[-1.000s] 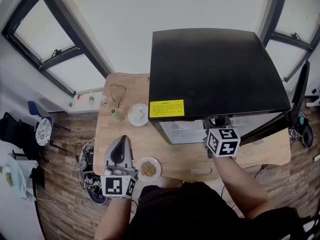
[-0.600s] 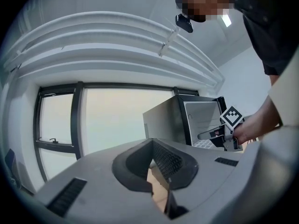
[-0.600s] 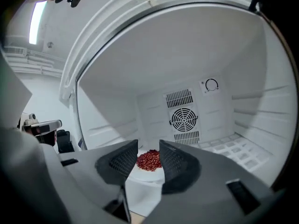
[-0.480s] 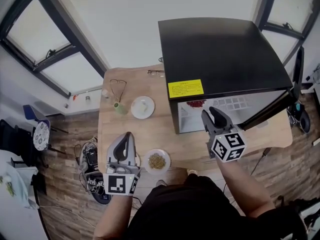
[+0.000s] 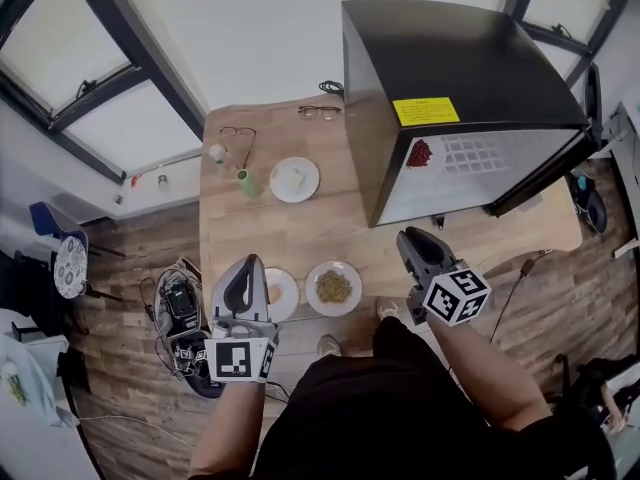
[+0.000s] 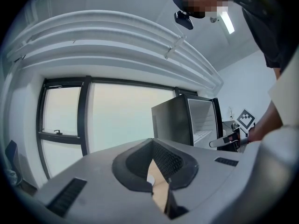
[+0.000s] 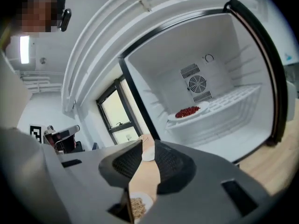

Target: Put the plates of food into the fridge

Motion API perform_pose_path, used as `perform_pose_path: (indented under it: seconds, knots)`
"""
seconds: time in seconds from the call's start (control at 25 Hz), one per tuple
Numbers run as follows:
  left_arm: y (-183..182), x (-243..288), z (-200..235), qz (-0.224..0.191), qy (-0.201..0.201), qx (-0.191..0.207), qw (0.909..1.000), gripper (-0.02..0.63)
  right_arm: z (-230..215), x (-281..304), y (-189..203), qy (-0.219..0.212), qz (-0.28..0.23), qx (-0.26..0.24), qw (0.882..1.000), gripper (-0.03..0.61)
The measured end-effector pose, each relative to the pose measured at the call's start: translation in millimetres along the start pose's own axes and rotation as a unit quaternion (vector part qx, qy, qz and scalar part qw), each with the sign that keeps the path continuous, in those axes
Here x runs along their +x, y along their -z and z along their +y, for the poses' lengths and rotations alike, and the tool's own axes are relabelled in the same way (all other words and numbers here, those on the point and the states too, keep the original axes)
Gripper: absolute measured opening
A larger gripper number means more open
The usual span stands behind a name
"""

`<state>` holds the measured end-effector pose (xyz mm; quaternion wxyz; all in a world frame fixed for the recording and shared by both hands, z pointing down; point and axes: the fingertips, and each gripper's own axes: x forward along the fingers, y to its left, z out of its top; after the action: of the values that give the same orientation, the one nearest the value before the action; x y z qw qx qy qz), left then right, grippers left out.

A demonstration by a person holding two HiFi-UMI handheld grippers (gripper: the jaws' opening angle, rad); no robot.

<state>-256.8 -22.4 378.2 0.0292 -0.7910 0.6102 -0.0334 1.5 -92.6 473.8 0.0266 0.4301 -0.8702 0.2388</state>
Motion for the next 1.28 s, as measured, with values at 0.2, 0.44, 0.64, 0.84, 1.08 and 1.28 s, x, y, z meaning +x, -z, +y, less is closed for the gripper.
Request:
perform_pose_path:
  seconds: [0.2, 0.44, 0.64, 0.84, 1.08, 1.28]
  knots:
    - [14, -16, 14, 0.003, 0.02, -0.012, 0.9997, 0.005, 28, -6, 62, -0.01, 0.04, 0.055, 0.998, 0.097]
    - [25, -34, 22, 0.001, 0.03, -0.006, 0.9995, 0.005, 41, -13, 133, 0.015, 0.069, 0.127, 0.989, 0.098]
    - [45, -52, 26, 0.024, 0.036, -0.006, 0.999, 0.005, 39, -16, 196, 0.049, 0.095, 0.191, 0.976, 0.132]
    - [60, -68, 29, 0.047, 0.043, 0.002, 0.998, 0.004, 34, -16, 247, 0.073, 0.115, 0.246, 0.96, 0.182]
    - [71, -76, 29, 0.063, 0.04, 0.009, 0.9972, 0.005, 23, -6, 274, 0.083, 0.116, 0.304, 0.942, 0.204]
    - [75, -86, 32, 0.076, 0.026, 0.017, 0.9966, 0.005, 17, 11, 290, 0.071, 0.123, 0.354, 0.924, 0.201]
